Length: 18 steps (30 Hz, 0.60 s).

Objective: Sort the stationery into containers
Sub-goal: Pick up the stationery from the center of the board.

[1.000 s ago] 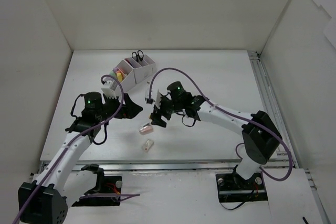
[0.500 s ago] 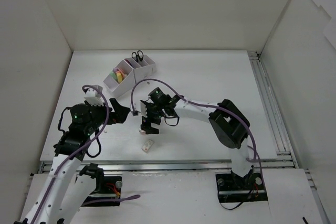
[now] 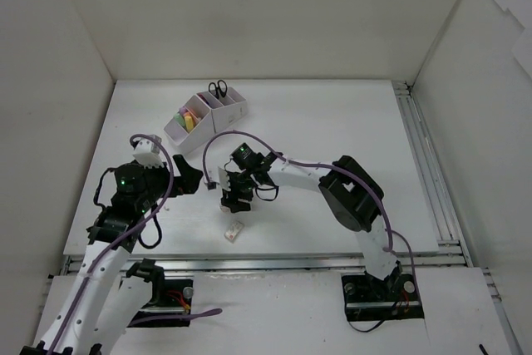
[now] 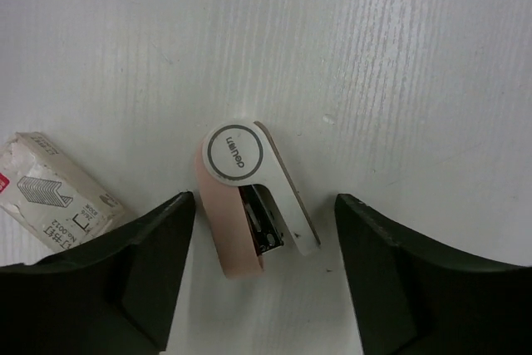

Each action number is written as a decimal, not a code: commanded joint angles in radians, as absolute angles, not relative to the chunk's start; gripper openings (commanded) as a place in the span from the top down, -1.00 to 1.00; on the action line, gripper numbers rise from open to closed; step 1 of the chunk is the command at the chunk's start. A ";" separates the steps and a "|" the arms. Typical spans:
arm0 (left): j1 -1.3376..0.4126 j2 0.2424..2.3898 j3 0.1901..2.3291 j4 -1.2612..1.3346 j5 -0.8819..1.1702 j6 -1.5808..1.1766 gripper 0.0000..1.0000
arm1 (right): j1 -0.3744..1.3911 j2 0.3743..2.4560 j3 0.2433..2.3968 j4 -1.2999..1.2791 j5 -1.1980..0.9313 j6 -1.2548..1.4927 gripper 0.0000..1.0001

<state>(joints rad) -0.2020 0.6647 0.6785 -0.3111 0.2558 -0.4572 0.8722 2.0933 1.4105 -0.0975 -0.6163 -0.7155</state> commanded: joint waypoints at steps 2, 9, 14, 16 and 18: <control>-0.206 0.699 0.733 -0.270 0.241 -0.446 -0.99 | 0.873 2.095 1.443 -0.109 -0.640 -0.724 -0.03; -0.206 0.733 0.727 -0.232 0.265 -0.453 -0.99 | 0.871 2.053 1.430 -0.106 -0.649 -0.713 0.84; -0.206 0.762 0.718 -0.201 0.329 -0.456 -0.99 | 0.856 1.958 1.402 -0.046 -0.690 -0.665 1.00; -0.206 0.772 0.715 -0.177 0.400 -0.442 -0.99 | 0.829 1.890 1.361 0.064 -0.747 -0.565 1.00; -0.206 0.775 0.698 -0.122 0.466 -0.422 -0.99 | 0.798 1.836 1.289 0.165 -0.805 -0.474 1.00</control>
